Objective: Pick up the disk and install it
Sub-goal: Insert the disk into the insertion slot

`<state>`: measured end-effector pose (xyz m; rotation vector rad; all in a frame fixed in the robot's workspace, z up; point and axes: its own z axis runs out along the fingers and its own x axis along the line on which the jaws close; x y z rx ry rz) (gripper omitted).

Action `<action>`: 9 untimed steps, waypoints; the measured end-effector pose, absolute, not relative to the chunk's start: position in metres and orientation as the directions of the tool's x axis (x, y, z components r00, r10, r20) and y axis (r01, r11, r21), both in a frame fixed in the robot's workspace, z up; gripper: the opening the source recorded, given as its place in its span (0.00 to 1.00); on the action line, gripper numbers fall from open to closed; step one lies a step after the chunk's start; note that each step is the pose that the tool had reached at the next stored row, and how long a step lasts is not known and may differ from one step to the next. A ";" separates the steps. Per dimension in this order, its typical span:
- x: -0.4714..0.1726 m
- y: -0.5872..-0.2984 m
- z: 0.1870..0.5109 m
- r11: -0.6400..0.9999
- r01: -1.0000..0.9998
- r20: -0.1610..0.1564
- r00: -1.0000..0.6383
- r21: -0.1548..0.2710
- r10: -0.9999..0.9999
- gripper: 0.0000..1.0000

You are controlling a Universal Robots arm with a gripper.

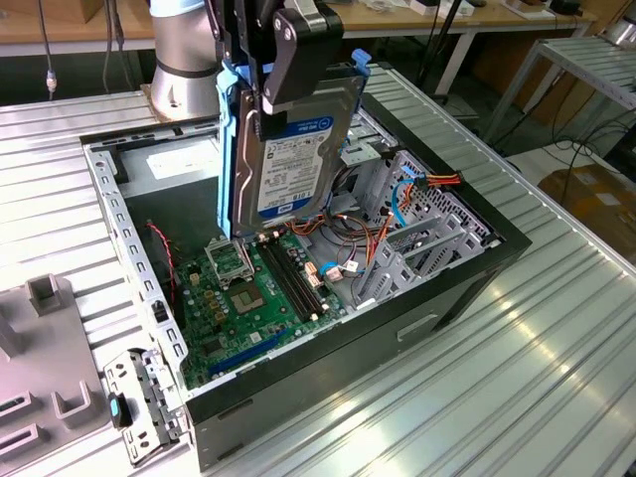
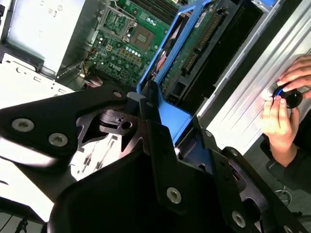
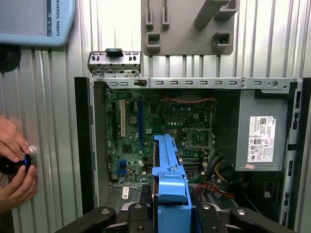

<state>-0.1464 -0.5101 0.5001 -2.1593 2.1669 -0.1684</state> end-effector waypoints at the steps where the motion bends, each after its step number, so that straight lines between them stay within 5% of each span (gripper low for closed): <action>1: -0.146 -0.512 0.500 0.002 -0.991 0.023 -0.005 -0.133 -1.000 0.37; 9: -0.145 -0.527 0.499 0.001 -0.991 0.029 -0.005 -0.132 -1.000 0.37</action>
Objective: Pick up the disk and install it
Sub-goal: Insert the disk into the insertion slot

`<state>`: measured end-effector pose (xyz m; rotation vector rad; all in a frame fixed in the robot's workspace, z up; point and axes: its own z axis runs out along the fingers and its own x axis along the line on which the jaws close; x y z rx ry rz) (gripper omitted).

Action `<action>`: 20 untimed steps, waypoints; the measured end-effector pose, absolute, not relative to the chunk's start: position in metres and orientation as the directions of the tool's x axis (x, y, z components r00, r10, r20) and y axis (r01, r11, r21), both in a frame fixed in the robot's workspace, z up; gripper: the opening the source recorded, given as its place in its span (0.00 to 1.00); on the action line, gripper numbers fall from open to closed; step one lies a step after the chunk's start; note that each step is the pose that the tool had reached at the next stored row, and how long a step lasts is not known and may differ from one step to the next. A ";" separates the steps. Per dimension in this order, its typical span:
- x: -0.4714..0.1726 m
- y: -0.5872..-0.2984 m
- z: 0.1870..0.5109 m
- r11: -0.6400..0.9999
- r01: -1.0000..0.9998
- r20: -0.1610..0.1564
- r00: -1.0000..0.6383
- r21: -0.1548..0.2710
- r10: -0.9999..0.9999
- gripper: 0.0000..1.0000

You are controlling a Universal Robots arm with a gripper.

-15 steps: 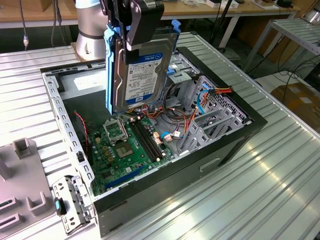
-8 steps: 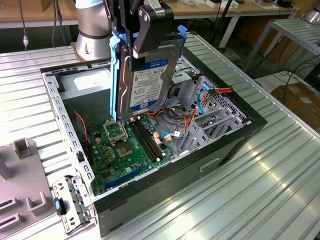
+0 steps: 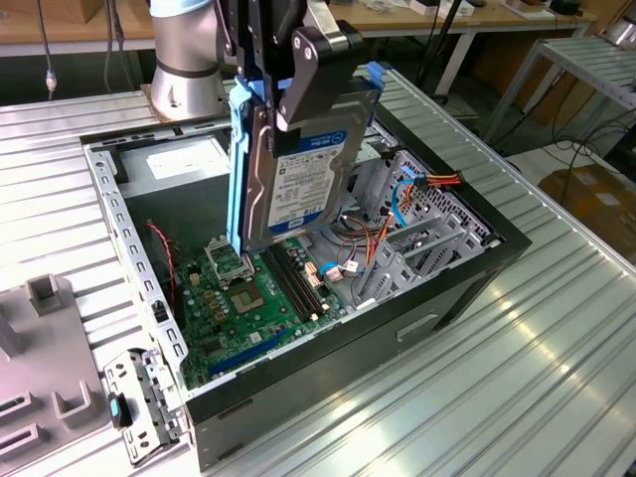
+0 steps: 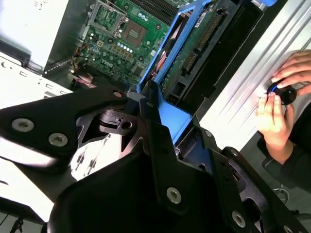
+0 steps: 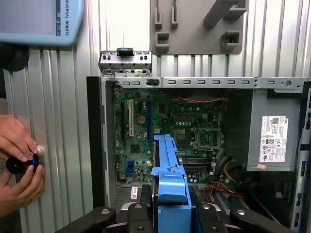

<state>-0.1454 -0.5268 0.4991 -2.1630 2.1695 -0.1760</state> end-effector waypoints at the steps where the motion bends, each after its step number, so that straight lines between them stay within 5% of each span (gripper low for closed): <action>1: -0.145 -0.529 0.499 0.001 -0.991 0.030 -0.005 -0.132 -1.000 0.37; 20: -0.042 -0.536 0.489 0.001 -0.991 0.032 -0.005 -0.132 -0.999 0.37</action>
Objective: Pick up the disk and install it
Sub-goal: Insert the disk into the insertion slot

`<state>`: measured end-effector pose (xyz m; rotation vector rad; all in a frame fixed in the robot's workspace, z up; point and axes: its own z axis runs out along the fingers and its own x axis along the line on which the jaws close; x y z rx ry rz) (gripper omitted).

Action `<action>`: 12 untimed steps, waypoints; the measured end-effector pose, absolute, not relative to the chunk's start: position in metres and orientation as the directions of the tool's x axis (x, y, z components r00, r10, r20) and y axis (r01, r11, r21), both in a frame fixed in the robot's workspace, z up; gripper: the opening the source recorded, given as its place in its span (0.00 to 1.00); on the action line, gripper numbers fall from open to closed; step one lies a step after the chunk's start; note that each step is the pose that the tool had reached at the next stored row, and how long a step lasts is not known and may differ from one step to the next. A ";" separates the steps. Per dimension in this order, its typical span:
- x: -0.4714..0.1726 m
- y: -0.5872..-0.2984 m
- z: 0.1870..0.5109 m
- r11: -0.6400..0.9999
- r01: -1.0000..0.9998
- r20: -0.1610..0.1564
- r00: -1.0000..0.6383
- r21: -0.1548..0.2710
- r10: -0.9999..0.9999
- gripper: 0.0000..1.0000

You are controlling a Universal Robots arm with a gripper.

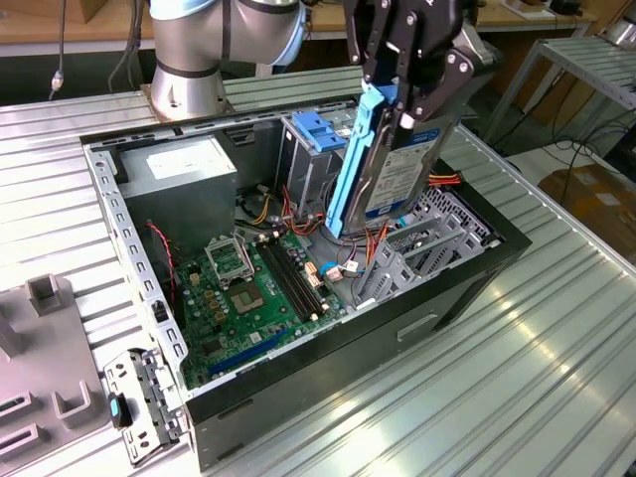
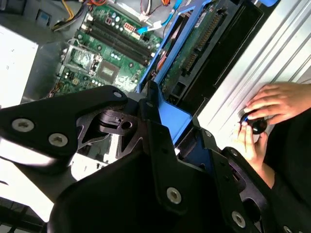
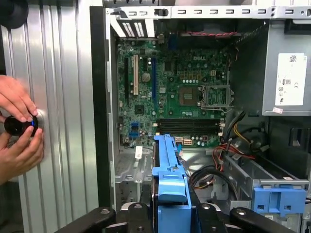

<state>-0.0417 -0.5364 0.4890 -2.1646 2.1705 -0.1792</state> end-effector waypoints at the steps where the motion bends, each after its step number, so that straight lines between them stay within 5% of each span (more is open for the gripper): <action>1: -0.038 -0.538 0.488 0.001 -0.991 0.033 -0.005 -0.132 -0.999 0.37; 12: 0.009 -0.552 0.474 0.001 -0.991 0.032 -0.005 -0.132 -0.999 0.37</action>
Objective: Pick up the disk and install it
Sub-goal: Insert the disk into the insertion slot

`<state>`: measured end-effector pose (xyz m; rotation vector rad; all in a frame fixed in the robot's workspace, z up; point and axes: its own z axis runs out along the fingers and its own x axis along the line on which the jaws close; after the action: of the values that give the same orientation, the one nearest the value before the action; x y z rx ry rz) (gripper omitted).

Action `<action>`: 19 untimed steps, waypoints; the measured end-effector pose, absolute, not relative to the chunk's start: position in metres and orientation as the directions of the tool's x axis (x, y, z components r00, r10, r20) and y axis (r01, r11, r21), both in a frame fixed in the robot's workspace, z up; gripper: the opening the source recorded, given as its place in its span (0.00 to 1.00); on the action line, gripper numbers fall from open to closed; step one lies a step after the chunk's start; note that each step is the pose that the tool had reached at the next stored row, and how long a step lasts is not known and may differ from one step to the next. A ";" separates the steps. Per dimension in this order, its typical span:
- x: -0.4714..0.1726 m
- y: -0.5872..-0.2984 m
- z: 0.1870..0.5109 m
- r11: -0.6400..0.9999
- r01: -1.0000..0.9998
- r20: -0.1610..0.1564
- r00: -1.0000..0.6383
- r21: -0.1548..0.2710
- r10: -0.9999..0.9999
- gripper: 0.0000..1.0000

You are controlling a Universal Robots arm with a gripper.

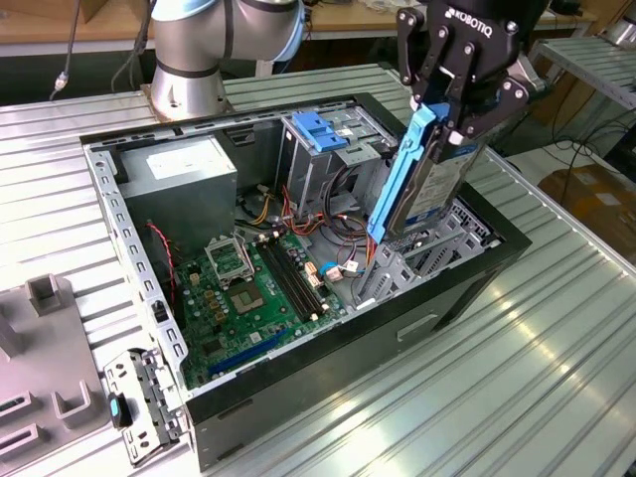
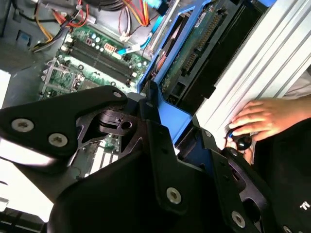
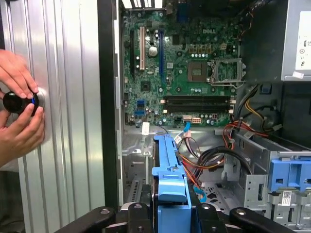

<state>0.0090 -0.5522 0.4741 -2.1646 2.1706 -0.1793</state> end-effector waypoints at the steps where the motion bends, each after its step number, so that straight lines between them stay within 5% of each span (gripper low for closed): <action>1: 0.013 -0.553 0.473 0.001 -0.991 0.032 -0.005 -0.132 -0.999 0.37; 19: 0.043 -0.557 0.453 0.000 -0.991 0.032 -0.004 -0.131 -0.999 0.37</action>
<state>0.0433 -0.5569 0.4528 -2.1663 2.1705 -0.1778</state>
